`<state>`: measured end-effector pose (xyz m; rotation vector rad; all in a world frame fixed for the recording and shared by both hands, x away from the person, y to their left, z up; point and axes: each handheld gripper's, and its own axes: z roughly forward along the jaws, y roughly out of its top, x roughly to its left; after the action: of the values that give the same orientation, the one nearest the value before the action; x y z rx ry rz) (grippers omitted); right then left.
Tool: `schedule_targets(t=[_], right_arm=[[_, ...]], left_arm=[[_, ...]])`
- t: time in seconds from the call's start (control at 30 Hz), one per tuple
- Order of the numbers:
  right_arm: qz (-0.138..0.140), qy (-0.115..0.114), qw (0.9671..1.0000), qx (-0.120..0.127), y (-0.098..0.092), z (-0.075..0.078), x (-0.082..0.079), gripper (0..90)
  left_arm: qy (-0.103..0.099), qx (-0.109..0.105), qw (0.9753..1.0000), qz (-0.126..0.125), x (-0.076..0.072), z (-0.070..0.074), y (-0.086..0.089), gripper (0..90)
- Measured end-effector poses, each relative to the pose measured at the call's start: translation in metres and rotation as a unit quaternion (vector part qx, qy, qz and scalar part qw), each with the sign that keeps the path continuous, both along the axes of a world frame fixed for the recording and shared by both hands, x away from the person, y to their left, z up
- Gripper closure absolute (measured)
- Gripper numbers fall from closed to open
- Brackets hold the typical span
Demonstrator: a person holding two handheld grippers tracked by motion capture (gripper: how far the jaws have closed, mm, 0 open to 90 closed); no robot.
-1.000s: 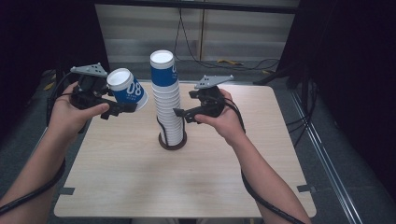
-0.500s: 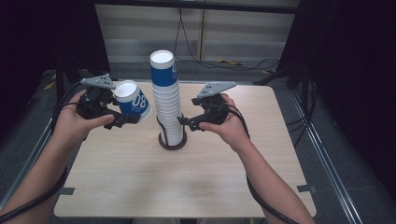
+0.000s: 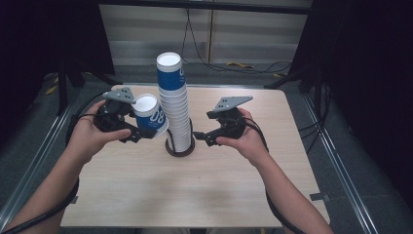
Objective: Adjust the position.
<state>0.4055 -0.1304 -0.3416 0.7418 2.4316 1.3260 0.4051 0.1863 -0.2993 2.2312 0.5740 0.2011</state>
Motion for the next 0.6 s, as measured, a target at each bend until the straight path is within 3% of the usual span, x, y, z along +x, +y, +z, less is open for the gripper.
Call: schedule_targets(t=[0.6], right_arm=[[0.011,0.009,0.9997,-0.018,-0.013,-0.012,-0.012,14.5]], left_arm=[[0.003,0.05,0.9977,-0.045,-0.008,-0.003,-0.027,22.1]])
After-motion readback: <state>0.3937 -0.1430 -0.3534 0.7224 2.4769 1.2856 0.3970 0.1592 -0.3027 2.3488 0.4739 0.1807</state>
